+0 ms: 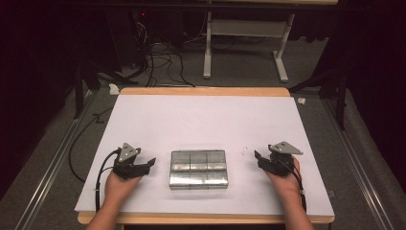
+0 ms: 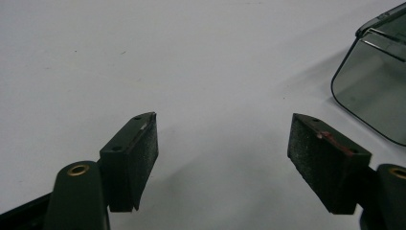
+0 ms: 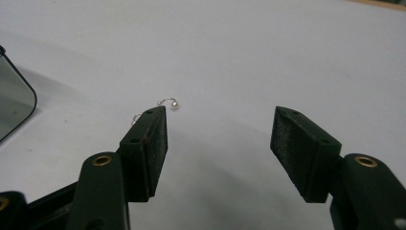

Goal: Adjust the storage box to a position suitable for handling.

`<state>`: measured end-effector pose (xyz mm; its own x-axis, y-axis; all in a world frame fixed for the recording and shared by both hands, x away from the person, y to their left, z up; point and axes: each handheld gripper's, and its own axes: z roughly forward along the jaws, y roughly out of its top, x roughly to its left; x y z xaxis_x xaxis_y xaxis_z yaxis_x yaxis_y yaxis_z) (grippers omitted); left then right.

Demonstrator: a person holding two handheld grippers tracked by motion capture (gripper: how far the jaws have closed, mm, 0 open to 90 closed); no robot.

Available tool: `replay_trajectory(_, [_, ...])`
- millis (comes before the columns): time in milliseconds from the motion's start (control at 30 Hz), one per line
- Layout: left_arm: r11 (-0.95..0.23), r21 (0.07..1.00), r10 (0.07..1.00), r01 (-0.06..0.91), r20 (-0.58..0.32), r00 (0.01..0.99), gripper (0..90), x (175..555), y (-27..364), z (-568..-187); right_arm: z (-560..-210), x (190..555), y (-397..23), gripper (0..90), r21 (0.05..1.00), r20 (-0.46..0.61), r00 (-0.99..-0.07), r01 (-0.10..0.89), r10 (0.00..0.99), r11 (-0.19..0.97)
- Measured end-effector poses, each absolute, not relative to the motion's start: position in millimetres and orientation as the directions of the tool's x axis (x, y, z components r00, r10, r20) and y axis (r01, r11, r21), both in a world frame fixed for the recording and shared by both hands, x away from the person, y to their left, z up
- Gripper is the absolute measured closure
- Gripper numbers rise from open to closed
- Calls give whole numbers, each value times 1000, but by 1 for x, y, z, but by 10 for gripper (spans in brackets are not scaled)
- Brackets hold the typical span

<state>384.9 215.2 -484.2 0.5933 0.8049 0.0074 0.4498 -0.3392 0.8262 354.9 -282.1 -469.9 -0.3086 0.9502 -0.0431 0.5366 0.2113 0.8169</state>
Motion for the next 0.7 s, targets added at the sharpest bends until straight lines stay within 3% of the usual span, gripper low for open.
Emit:
replay_trajectory(333, [-348, 822, 807, 451, 18, 590, 261, 385, 214, -484, -468, 366, -276, 337, 795, -4, -351, 567, 936, 216])
replay_trajectory(700, [-366, 813, 797, 453, 23, 603, 261, 385, 213, -485, -471, 371, -263, 588, 770, 35, -415, 591, 909, 241])
